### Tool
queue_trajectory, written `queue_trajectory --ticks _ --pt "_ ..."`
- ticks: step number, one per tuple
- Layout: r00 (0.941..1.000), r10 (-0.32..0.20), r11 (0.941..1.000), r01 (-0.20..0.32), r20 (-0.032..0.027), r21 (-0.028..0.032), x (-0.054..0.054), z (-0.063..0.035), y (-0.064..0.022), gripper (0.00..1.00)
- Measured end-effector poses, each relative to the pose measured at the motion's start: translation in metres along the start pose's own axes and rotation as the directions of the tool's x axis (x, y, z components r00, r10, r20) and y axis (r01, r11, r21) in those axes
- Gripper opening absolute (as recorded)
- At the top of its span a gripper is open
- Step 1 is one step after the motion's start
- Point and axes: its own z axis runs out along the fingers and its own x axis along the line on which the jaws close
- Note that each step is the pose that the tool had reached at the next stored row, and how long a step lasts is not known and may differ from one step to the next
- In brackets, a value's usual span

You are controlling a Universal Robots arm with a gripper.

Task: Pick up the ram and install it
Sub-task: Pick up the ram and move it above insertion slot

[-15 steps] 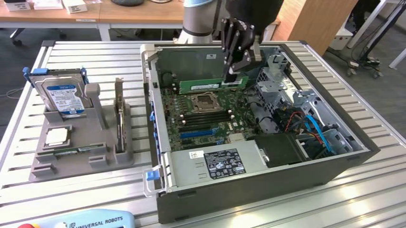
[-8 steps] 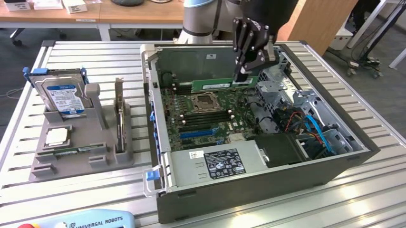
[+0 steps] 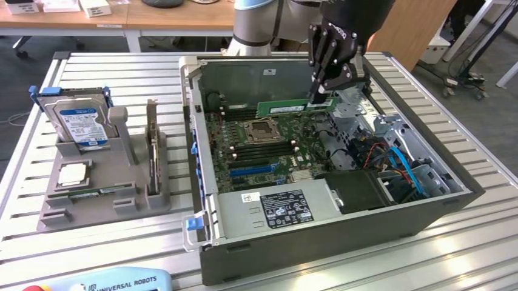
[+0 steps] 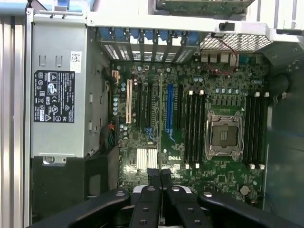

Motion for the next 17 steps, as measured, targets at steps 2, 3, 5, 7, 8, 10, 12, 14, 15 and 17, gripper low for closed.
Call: queue_trajectory --ticks 2,3,5,7,8,10,12,14,15,17 --pt "1.0000 0.000 1.0000 0.000 0.0000 0.0000 0.000 0.0000 0.0000 0.11" --pt "1.0000 0.000 1.0000 0.000 0.0000 0.0000 0.000 0.0000 0.0000 0.11" --pt "1.0000 0.000 1.0000 0.000 0.0001 0.0000 -0.001 0.0001 -0.0001 0.11" --pt "1.0000 0.001 1.0000 -0.001 0.0000 0.0000 -0.003 0.0002 -0.0001 0.11" --pt "1.0000 0.002 1.0000 -0.002 0.0000 0.0000 -0.004 0.0003 -0.0001 0.11" --pt "1.0000 0.004 1.0000 -0.004 0.0000 0.0001 -0.007 0.0006 -0.0002 0.11" --pt "1.0000 0.005 1.0000 -0.005 0.0002 0.0001 -0.011 0.0010 -0.0002 0.11" --pt "1.0000 0.007 1.0000 -0.007 0.0002 0.0002 -0.016 0.0014 -0.0003 0.11" --pt "1.0000 0.008 1.0000 -0.008 0.0002 0.0002 -0.018 0.0016 -0.0004 0.11" --pt "0.9999 0.010 0.9999 -0.010 0.0001 0.0001 -0.023 0.0019 -0.0004 0.11"
